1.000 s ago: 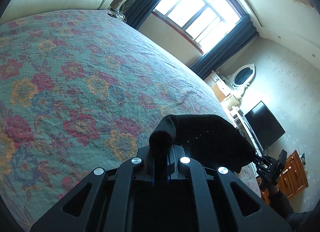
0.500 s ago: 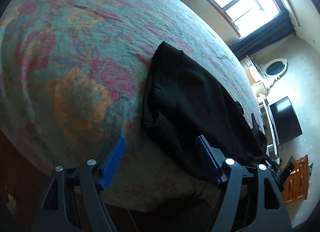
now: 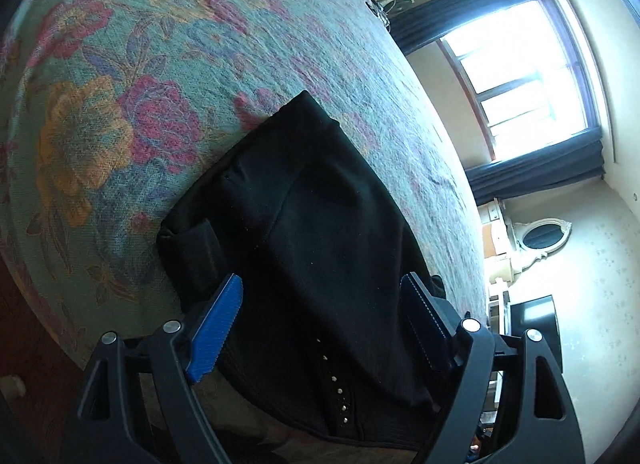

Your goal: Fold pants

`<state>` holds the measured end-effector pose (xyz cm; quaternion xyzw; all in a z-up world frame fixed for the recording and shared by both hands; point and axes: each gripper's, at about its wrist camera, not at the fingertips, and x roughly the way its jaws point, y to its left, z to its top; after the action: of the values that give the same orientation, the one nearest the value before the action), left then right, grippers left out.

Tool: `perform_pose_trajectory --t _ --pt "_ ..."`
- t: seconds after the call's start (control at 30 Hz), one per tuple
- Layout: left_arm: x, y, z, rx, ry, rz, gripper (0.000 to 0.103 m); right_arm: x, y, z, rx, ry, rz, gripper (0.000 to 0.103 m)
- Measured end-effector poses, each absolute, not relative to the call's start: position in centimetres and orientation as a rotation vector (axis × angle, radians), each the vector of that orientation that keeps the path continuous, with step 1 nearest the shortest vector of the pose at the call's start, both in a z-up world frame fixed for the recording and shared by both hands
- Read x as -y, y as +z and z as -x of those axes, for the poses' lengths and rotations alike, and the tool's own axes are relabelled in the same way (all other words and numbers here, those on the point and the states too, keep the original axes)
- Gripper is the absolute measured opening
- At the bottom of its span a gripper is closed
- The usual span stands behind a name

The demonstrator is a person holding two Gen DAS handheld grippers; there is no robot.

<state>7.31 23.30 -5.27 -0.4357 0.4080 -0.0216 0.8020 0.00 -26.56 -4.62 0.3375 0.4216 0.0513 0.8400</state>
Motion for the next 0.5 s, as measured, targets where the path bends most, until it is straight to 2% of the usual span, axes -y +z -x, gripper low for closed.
perform_pose_trajectory --t 0.1,0.17,0.2,0.23,0.43,0.5 --pt "-22.6 -5.4 -8.3 -0.863 0.009 0.881 0.076 27.2 -5.4 0.1 -0.894 0.091 -0.747 0.078" --pt "-22.5 -5.7 -8.8 -0.877 0.048 0.875 0.041 27.6 -5.9 0.1 -0.903 0.066 -0.776 0.078" --pt "-22.6 -6.0 -9.0 -0.891 0.062 0.882 0.031 27.9 -6.1 0.2 -0.903 0.054 -0.793 0.078" --pt "-22.8 -6.5 -9.2 -0.904 0.061 0.907 0.014 28.1 -6.2 0.3 -0.903 0.042 -0.807 0.078" --pt "-23.9 -8.2 -8.6 -0.890 0.052 1.014 0.009 28.4 -6.3 0.1 -0.920 -0.021 -0.826 0.076" --pt "-23.9 -7.9 -8.5 -0.885 0.047 1.016 0.008 28.3 -6.3 -0.2 -0.922 -0.051 -0.816 0.061"
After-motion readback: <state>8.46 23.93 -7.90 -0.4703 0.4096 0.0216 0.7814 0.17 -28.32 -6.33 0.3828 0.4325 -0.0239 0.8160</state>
